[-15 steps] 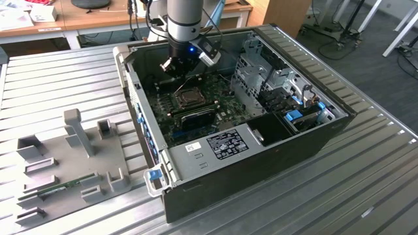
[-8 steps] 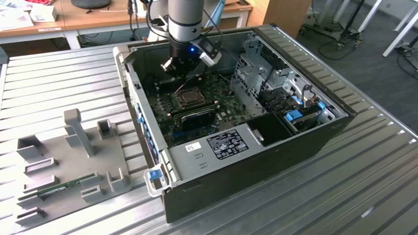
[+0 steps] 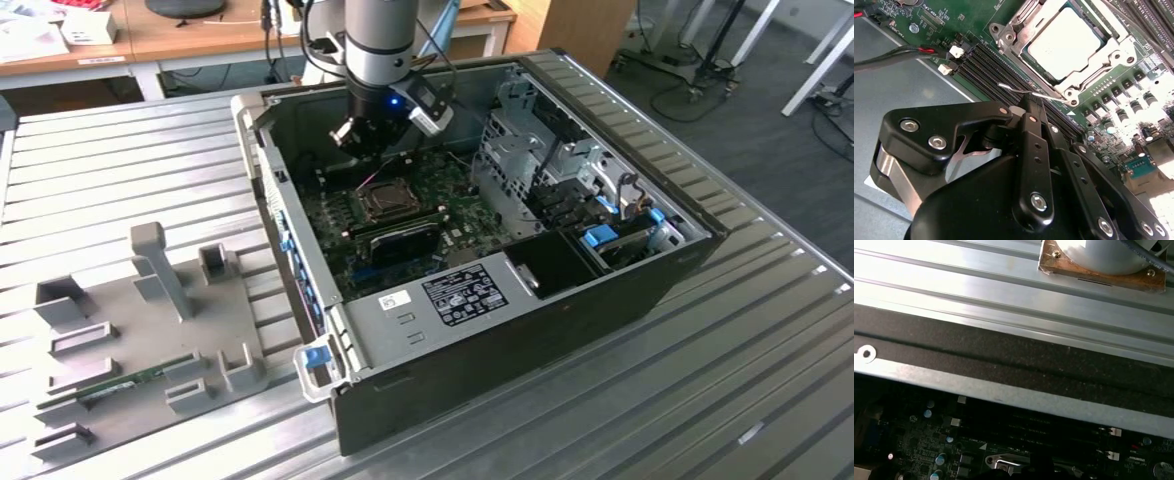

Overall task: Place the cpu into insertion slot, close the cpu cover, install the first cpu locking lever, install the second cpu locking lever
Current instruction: 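Install the first cpu locking lever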

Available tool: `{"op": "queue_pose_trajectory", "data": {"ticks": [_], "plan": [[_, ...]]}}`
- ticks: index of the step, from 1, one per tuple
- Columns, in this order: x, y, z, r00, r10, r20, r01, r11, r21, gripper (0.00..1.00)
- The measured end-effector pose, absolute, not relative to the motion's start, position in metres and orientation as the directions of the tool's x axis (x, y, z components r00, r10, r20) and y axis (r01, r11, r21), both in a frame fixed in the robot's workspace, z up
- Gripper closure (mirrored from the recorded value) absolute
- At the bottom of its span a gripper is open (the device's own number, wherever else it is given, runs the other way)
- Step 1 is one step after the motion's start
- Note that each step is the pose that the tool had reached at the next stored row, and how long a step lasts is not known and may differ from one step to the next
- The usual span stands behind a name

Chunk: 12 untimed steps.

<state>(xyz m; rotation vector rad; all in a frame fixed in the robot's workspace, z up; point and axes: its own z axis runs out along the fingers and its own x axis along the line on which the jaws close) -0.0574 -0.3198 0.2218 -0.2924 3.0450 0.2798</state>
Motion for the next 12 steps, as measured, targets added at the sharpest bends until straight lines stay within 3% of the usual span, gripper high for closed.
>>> {"op": "queue_pose_trajectory", "data": {"ticks": [12], "plan": [[-0.0557,-0.3198,0.2177,-0.979,-0.182,-0.086,-0.195,0.965,0.174,0.9]]}}
